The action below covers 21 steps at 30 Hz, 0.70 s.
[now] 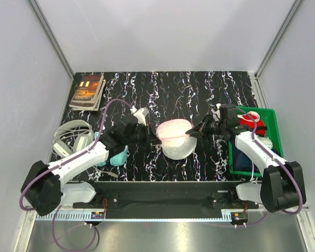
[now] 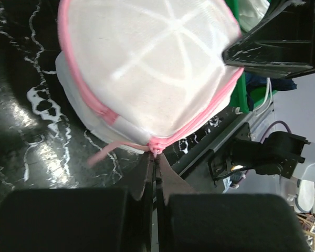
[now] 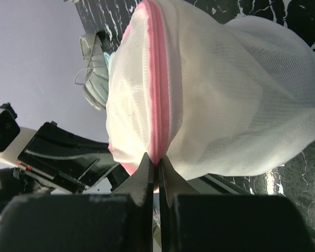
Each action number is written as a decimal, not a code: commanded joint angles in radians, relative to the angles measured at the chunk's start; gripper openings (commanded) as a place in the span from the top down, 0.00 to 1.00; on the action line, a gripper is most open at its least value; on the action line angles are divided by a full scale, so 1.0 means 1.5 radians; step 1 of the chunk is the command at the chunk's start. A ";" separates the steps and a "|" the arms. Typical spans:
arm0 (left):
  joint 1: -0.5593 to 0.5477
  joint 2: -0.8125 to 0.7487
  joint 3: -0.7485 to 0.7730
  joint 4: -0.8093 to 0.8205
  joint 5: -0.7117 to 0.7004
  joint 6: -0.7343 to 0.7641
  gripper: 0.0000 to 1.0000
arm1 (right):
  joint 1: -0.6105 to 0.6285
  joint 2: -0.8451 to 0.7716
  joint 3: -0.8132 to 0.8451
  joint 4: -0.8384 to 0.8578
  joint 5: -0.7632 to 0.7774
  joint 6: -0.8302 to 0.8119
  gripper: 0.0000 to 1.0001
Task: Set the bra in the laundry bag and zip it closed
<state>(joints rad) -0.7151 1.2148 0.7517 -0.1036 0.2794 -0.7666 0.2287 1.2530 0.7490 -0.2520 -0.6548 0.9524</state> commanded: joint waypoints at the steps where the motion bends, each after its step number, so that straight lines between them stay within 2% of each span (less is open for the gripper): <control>1: 0.041 -0.041 -0.022 -0.050 -0.005 0.044 1.00 | -0.035 0.023 0.046 0.012 -0.026 -0.064 1.00; 8: 0.095 -0.075 -0.021 -0.112 -0.025 0.074 1.00 | -0.056 0.088 0.130 0.010 -0.076 -0.107 1.00; 14: 0.119 -0.078 0.052 -0.173 -0.057 0.116 1.00 | -0.081 0.151 0.213 0.009 -0.091 -0.129 1.00; 21: 0.139 -0.048 0.131 -0.198 -0.039 0.145 1.00 | -0.084 0.234 0.288 0.010 -0.118 -0.144 1.00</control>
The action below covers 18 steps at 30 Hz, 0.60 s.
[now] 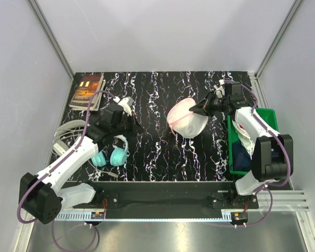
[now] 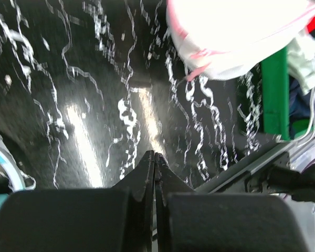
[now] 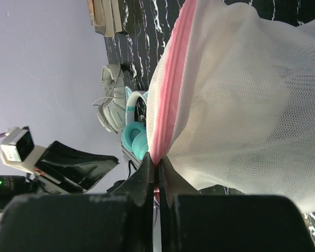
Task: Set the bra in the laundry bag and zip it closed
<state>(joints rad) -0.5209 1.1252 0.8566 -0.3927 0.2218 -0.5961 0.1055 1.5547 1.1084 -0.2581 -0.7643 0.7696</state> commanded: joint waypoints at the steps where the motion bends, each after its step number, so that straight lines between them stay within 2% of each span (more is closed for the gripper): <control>1: 0.010 0.013 0.068 -0.006 0.002 0.030 1.00 | -0.002 0.041 0.054 0.015 -0.057 -0.024 1.00; 10: 0.010 0.037 0.077 0.034 0.074 0.011 1.00 | -0.004 0.083 0.045 0.023 -0.090 -0.043 0.99; 13: 0.010 0.035 0.064 0.051 0.095 0.001 0.94 | -0.006 0.077 0.046 0.010 -0.057 -0.061 0.88; 15: 0.010 0.030 0.054 0.070 0.111 -0.008 0.90 | -0.009 0.072 0.053 -0.011 -0.043 -0.066 0.72; 17: 0.010 0.028 0.046 0.084 0.136 -0.016 0.80 | -0.015 0.066 0.056 -0.035 -0.031 -0.070 0.59; 18: 0.010 0.025 0.042 0.105 0.147 -0.020 0.75 | -0.016 0.062 0.059 -0.056 -0.016 -0.075 0.42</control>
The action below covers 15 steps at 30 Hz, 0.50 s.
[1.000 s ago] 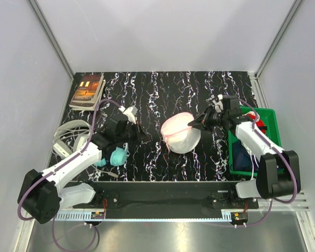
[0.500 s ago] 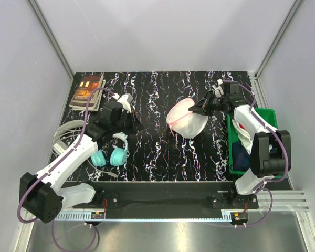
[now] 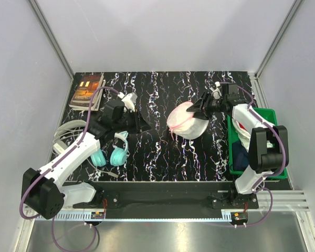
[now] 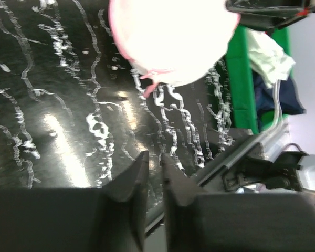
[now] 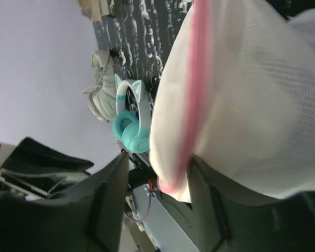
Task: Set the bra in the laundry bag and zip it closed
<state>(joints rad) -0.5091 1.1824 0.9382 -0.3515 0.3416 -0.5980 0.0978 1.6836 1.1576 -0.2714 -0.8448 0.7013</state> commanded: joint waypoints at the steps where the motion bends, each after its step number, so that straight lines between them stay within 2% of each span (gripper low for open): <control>1: 0.001 -0.015 -0.024 0.088 0.084 -0.024 0.67 | -0.011 -0.029 0.031 -0.075 0.095 -0.061 0.33; 3: -0.001 -0.029 -0.037 0.123 0.095 -0.036 0.60 | -0.012 -0.059 0.044 -0.166 0.173 -0.099 0.17; 4: -0.006 -0.033 -0.049 0.131 0.098 -0.039 0.57 | -0.012 -0.072 0.044 -0.192 0.254 -0.130 0.12; 5: -0.009 -0.042 -0.055 0.139 0.098 -0.043 0.52 | -0.011 -0.107 0.039 -0.234 0.292 -0.140 0.08; 6: -0.014 -0.044 -0.059 0.156 0.099 -0.044 0.50 | -0.011 -0.126 0.033 -0.249 0.348 -0.148 0.01; 9: -0.049 -0.045 -0.079 0.198 0.096 -0.051 0.44 | -0.005 -0.212 -0.009 -0.284 0.401 -0.165 0.00; 11: -0.085 -0.046 -0.101 0.234 0.086 -0.061 0.41 | 0.008 -0.271 -0.048 -0.297 0.403 -0.160 0.00; 13: -0.119 -0.056 -0.135 0.282 0.069 -0.070 0.38 | 0.054 -0.333 -0.076 -0.297 0.406 -0.145 0.00; 15: -0.136 -0.069 -0.166 0.343 0.053 -0.087 0.24 | 0.123 -0.369 -0.113 -0.292 0.413 -0.129 0.00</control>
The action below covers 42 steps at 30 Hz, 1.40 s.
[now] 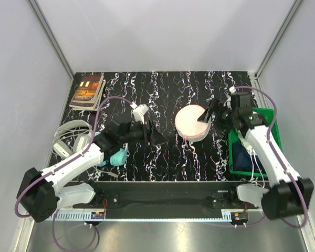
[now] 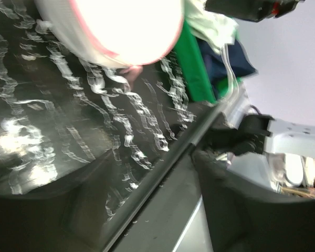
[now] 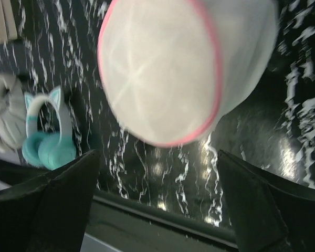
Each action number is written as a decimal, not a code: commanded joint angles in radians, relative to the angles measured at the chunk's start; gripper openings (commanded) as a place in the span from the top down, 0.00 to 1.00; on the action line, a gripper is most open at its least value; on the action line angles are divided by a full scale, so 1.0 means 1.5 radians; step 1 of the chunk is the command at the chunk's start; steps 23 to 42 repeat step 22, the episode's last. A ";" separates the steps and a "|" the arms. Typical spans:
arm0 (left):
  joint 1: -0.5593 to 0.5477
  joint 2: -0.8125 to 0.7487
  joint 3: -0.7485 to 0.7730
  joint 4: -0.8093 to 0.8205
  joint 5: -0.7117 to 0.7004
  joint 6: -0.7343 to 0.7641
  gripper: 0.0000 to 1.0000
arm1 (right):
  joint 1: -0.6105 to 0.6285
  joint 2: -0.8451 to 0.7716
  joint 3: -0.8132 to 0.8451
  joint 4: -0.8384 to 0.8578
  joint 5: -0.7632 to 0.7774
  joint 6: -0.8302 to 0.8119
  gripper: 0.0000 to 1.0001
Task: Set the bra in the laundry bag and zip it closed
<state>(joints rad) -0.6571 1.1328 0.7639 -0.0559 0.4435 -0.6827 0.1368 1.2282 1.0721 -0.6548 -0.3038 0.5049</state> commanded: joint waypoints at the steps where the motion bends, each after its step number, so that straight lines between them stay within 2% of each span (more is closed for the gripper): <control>1: -0.048 -0.050 -0.089 0.169 -0.026 -0.050 0.23 | 0.116 -0.101 -0.069 -0.025 0.051 0.028 0.01; 2: -0.049 -0.059 -0.110 0.220 -0.028 -0.063 0.22 | 0.131 -0.118 -0.104 -0.015 0.046 0.042 0.00; 3: -0.050 -0.069 -0.133 0.243 -0.031 -0.076 0.16 | 0.150 -0.137 -0.124 0.001 0.026 0.054 0.00; 5: -0.050 -0.104 -0.190 0.290 -0.038 -0.100 0.13 | 0.158 -0.208 -0.210 0.060 0.004 0.095 0.00; 9: -0.052 -0.195 -0.311 0.334 -0.063 -0.127 0.06 | 0.158 -0.344 -0.360 0.165 -0.048 0.170 0.00; 14: -0.054 -0.378 -0.465 0.398 -0.094 -0.191 0.02 | 0.158 -0.518 -0.550 0.281 -0.073 0.272 0.00; 18: -0.055 -0.523 -0.589 0.408 -0.123 -0.238 0.01 | 0.158 -0.616 -0.630 0.314 -0.087 0.318 0.00; 19: -0.054 -0.579 -0.594 0.400 -0.126 -0.244 0.01 | 0.158 -0.656 -0.652 0.314 -0.089 0.323 0.00; 22: -0.054 -0.638 -0.595 0.367 -0.109 -0.240 0.01 | 0.159 -0.729 -0.679 0.318 -0.117 0.354 0.00; 42: -0.054 -0.638 -0.595 0.367 -0.109 -0.240 0.01 | 0.159 -0.729 -0.679 0.318 -0.117 0.354 0.00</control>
